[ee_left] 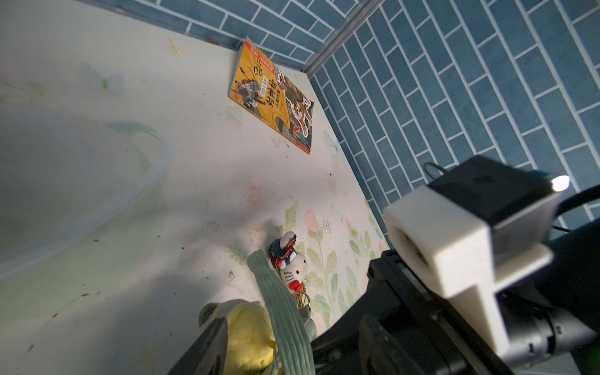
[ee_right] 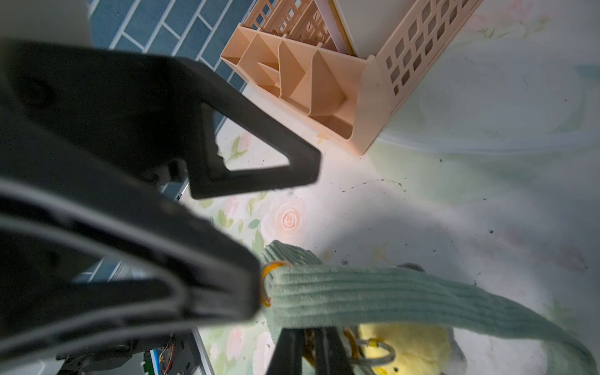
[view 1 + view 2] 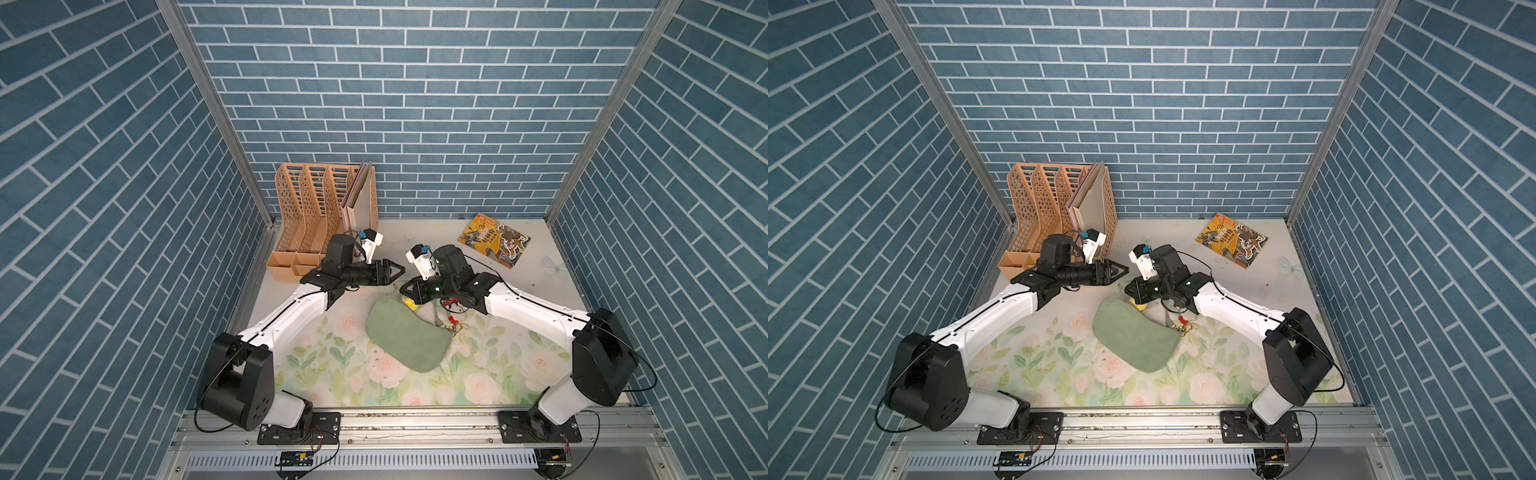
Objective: Remove the decoration from the bag
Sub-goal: Remove the decoration item from the bag.
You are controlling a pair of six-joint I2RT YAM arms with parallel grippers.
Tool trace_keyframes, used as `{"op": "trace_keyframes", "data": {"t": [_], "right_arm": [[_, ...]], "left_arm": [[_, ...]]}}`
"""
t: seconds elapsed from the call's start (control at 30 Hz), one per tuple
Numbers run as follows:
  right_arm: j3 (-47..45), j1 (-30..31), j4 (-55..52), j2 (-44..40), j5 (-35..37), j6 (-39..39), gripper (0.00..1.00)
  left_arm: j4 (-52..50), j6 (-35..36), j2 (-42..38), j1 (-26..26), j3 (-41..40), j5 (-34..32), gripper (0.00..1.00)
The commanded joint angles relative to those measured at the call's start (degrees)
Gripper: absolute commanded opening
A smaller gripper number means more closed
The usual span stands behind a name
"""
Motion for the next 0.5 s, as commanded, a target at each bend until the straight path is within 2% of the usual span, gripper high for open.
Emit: {"op": "trace_keyframes", "data": {"t": [0.0,0.23,0.47], "right_arm": [[2.1,1.0,-0.2,0.7,2.3,-2.7,0.00],[2.3,1.9,0.0,2.4,3.9,-2.9,0.00],[2.2,2.0,-0.3,4.0,4.5,-1.2,0.00]], "left_arm": [[2.3,-0.8,1.1,-1.3,-2.4,2.6,0.65],[3.4,-1.5,0.4,-1.6,-5.6,4.0,0.54],[4.5,-1.5,-0.3,-1.6,-5.5,5.2,0.32]]}}
